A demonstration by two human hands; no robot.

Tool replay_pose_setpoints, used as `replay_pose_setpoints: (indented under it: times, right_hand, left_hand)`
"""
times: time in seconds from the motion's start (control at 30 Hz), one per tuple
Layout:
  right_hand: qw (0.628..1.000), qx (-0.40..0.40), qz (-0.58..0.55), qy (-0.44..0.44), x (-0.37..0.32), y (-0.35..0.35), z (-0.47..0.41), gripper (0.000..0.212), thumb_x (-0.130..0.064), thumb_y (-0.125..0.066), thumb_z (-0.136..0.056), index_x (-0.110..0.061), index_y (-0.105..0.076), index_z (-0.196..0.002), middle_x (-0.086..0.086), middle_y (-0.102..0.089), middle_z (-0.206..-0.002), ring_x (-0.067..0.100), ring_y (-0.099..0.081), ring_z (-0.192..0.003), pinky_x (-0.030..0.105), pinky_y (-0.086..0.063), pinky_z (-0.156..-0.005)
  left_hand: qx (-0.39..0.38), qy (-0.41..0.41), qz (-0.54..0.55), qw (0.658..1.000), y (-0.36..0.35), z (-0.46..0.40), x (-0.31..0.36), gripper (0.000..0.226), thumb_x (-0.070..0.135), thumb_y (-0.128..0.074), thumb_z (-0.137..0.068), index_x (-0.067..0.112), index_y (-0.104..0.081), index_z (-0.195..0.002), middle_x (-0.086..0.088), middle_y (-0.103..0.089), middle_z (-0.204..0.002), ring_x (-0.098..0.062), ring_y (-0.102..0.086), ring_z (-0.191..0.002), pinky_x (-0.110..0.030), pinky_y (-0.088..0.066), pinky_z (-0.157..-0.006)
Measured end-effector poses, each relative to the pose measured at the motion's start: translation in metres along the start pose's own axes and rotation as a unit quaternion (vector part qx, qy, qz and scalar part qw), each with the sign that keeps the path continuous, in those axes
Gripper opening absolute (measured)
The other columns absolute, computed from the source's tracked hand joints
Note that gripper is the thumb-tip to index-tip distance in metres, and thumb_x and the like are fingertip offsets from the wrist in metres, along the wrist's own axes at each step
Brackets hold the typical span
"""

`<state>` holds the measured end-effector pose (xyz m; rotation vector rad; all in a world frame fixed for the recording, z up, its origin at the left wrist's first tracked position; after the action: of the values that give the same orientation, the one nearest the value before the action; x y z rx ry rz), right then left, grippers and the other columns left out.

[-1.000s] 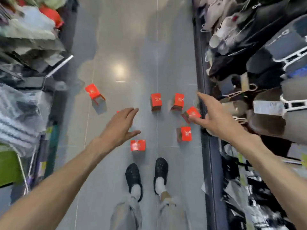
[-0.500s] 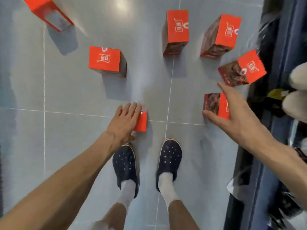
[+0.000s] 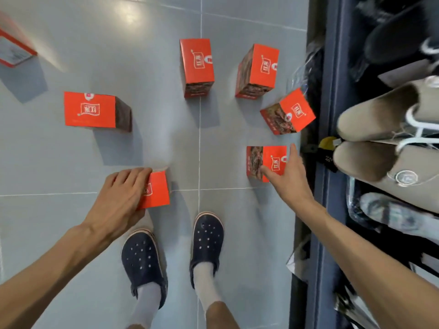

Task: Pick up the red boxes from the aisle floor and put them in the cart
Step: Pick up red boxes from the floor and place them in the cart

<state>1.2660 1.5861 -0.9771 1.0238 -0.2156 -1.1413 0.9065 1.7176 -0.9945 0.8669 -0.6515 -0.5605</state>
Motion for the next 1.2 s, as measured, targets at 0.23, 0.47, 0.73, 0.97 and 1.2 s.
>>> replay_pose_setpoints:
  times: [0.23, 0.47, 0.73, 0.97, 1.2]
  right_hand:
    - [0.979, 0.040, -0.025, -0.198, 0.076, -0.070, -0.056, 0.112, -0.051, -0.087, -0.061, -0.010, -0.022, -0.142, 0.015, -0.043, -0.138, 0.037, -0.046, -0.127, 0.054, -0.041, -0.106]
    - [0.994, 0.047, 0.007, -0.100, 0.046, -0.049, -0.034, 0.093, -0.049, -0.086, -0.061, -0.018, -0.032, -0.130, 0.006, -0.051, -0.120, 0.029, -0.057, -0.108, 0.054, -0.052, -0.090]
    - [0.988, 0.011, 0.064, 0.143, -0.146, 0.105, 0.054, 0.086, -0.057, -0.081, -0.053, -0.028, -0.041, -0.123, -0.003, -0.058, -0.110, 0.021, -0.058, -0.099, 0.043, -0.050, -0.081]
    - [0.949, 0.050, 0.086, 0.298, -0.339, 0.302, 0.183, 0.091, -0.094, -0.056, -0.052, -0.033, -0.049, -0.120, -0.010, -0.060, -0.102, 0.016, -0.059, -0.091, 0.035, -0.048, -0.077]
    - [0.905, 0.057, 0.129, 0.401, -0.482, 0.489, 0.341, 0.076, -0.051, -0.080, -0.058, -0.028, -0.049, -0.124, -0.007, -0.061, -0.103, 0.017, -0.059, -0.093, 0.041, -0.052, -0.081]
  left_hand:
    - [0.015, 0.004, 0.041, 0.999, -0.017, -0.014, -0.019, 0.091, 0.031, -0.081, -0.063, 0.011, -0.037, -0.141, -0.009, -0.051, -0.131, -0.034, -0.050, -0.116, -0.047, -0.039, -0.095]
    - [0.004, 0.035, 0.082, 0.996, 0.000, 0.010, -0.026, 0.094, 0.031, -0.081, -0.061, 0.014, -0.037, -0.142, -0.005, -0.054, -0.128, -0.030, -0.052, -0.115, -0.043, -0.039, -0.096]
    - [0.045, 0.052, 0.107, 0.992, 0.176, 0.060, -0.012, 0.088, 0.041, -0.075, -0.056, 0.017, -0.042, -0.134, -0.001, -0.060, -0.119, -0.028, -0.058, -0.103, -0.038, -0.042, -0.082]
    - [0.138, 0.033, 0.100, 0.985, 0.419, 0.145, 0.010, 0.078, 0.050, -0.065, -0.055, 0.031, -0.043, -0.128, 0.016, -0.056, -0.110, -0.015, -0.057, -0.099, -0.032, -0.043, -0.078]
    - [0.212, 0.037, 0.056, 0.975, 0.649, 0.287, 0.037, 0.089, 0.060, -0.064, -0.056, 0.026, -0.043, -0.134, 0.002, -0.059, -0.119, -0.023, -0.056, -0.106, -0.039, -0.046, -0.089]
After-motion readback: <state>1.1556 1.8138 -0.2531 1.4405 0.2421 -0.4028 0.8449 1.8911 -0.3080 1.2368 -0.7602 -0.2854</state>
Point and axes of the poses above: each hand's wrist, its own z-axis away from the middle knuckle, its own y-axis out of the back of the hand, x = y × z, the point moved 8 cm from there along -z, towards the middle knuckle
